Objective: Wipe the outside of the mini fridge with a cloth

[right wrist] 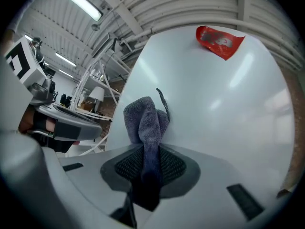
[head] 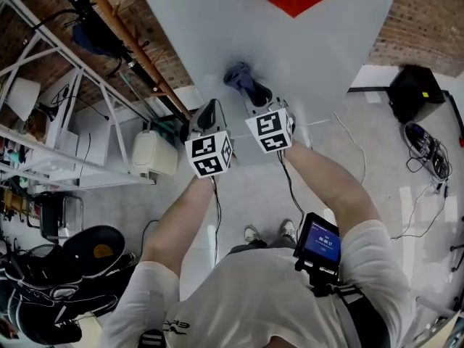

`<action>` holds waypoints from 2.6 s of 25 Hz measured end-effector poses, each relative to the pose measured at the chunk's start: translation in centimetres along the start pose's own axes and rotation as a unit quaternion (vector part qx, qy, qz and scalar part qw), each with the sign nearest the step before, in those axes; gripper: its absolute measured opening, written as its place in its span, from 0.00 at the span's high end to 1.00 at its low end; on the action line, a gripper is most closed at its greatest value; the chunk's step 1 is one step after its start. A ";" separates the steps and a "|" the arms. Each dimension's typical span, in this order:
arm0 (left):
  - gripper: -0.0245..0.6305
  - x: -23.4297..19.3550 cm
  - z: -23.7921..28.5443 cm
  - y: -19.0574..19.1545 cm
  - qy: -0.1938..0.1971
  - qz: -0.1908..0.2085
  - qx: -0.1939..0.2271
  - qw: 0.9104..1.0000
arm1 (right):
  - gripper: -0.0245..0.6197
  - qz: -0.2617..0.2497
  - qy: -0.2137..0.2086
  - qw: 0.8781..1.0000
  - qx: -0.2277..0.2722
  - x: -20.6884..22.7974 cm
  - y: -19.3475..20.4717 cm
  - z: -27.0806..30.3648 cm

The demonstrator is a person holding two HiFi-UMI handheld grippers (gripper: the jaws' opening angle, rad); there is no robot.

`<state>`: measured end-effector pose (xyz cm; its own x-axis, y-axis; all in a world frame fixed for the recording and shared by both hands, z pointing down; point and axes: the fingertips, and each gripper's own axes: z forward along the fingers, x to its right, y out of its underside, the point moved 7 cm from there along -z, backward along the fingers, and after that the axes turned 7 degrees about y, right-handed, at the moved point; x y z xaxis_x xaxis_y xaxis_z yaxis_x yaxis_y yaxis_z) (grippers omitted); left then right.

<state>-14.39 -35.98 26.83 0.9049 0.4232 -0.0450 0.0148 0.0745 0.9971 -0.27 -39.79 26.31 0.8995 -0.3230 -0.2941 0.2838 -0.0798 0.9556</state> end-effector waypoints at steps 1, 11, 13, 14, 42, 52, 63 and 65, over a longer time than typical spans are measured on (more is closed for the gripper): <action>0.96 0.6 0.6 0.0 0.006 -0.001 -0.002 1.000 | 0.83 0.001 0.006 1.000 -0.002 0.9 0.2 -0.2; 0.96 9.4 6.1 0.2 0.052 0.000 -0.011 0.999 | 0.83 0.018 0.068 0.997 -0.023 12.4 3.3 -4.1; 0.96 11.3 7.0 0.2 0.058 0.001 -0.011 0.998 | 0.83 0.024 0.081 0.996 -0.027 14.9 4.0 -5.0; 0.96 12.1 7.4 0.1 0.060 0.002 -0.011 0.998 | 0.83 0.027 0.087 0.995 -0.030 16.1 4.4 -5.5; 0.96 20.6 12.5 0.6 0.079 0.018 -0.018 0.997 | 0.83 0.066 0.148 0.985 -0.055 29.5 10.2 -9.0; 0.96 17.6 8.5 2.5 0.066 0.002 -0.018 0.998 | 0.83 0.071 0.119 0.989 -0.045 23.3 9.1 -10.6; 0.96 12.6 2.9 8.1 0.035 -0.017 -0.030 0.999 | 0.83 0.074 0.048 0.993 -0.075 11.3 13.2 -10.4; 0.96 11.4 2.1 9.5 0.029 -0.017 -0.030 0.999 | 0.83 0.076 0.034 0.994 -0.077 9.0 14.1 -9.9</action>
<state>-3.01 -32.37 35.87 0.8779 0.4713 -0.0849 0.0185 0.1439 0.9894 15.16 -34.50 36.93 0.9544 -0.2562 -0.1530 0.1866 0.1122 0.9760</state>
